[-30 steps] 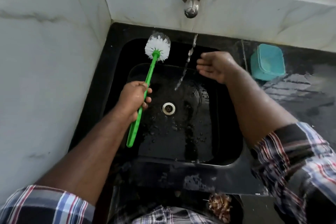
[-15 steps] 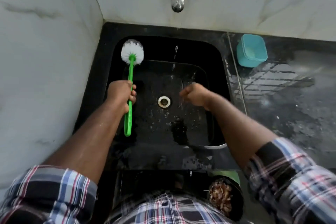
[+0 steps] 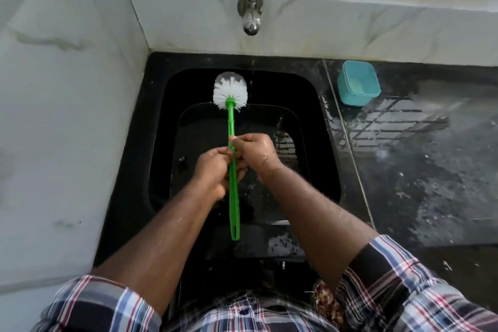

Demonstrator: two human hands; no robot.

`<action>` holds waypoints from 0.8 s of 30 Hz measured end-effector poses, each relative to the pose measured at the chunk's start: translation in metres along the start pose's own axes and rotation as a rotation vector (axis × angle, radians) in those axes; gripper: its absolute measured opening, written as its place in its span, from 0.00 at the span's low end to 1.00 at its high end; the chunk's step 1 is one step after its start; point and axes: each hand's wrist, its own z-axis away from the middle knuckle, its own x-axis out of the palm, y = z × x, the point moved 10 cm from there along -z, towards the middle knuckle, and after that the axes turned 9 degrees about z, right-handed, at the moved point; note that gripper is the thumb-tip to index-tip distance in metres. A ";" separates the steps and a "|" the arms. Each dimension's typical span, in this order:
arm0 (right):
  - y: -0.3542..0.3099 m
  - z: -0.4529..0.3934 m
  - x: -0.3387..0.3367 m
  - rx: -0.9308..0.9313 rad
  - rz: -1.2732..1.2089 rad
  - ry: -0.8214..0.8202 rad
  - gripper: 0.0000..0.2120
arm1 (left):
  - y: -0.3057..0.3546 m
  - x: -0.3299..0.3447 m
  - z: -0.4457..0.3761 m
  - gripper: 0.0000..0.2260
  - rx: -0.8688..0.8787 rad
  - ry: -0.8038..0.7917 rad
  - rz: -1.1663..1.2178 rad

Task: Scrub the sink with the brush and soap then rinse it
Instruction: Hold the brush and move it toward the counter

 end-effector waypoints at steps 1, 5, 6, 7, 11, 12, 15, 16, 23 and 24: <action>0.005 0.001 -0.010 0.011 0.016 0.044 0.11 | -0.004 0.009 0.004 0.10 -0.007 -0.025 -0.037; 0.025 0.010 -0.057 0.039 -0.013 0.214 0.07 | -0.024 0.047 0.014 0.08 -0.020 -0.154 -0.176; 0.029 0.014 -0.069 0.037 -0.030 0.251 0.07 | -0.028 0.057 0.015 0.08 -0.015 -0.174 -0.212; 0.033 0.018 -0.082 0.034 -0.041 0.285 0.06 | -0.032 0.067 0.016 0.07 -0.007 -0.192 -0.245; 0.045 0.033 -0.129 -0.010 -0.008 0.389 0.04 | -0.043 0.110 0.023 0.07 0.059 -0.254 -0.372; 0.047 0.035 -0.143 -0.019 0.021 0.416 0.05 | -0.046 0.121 0.025 0.08 0.080 -0.270 -0.409; 0.057 0.045 -0.187 -0.007 0.161 0.520 0.07 | -0.063 0.160 0.027 0.08 0.127 -0.338 -0.523; 0.063 0.050 -0.203 0.001 0.177 0.557 0.07 | -0.069 0.173 0.027 0.06 0.155 -0.354 -0.568; 0.107 0.077 -0.286 0.085 0.317 0.674 0.09 | -0.089 0.247 0.045 0.23 0.571 -0.407 -1.083; 0.114 0.077 -0.294 0.096 0.317 0.676 0.09 | -0.095 0.254 0.045 0.25 0.596 -0.427 -1.121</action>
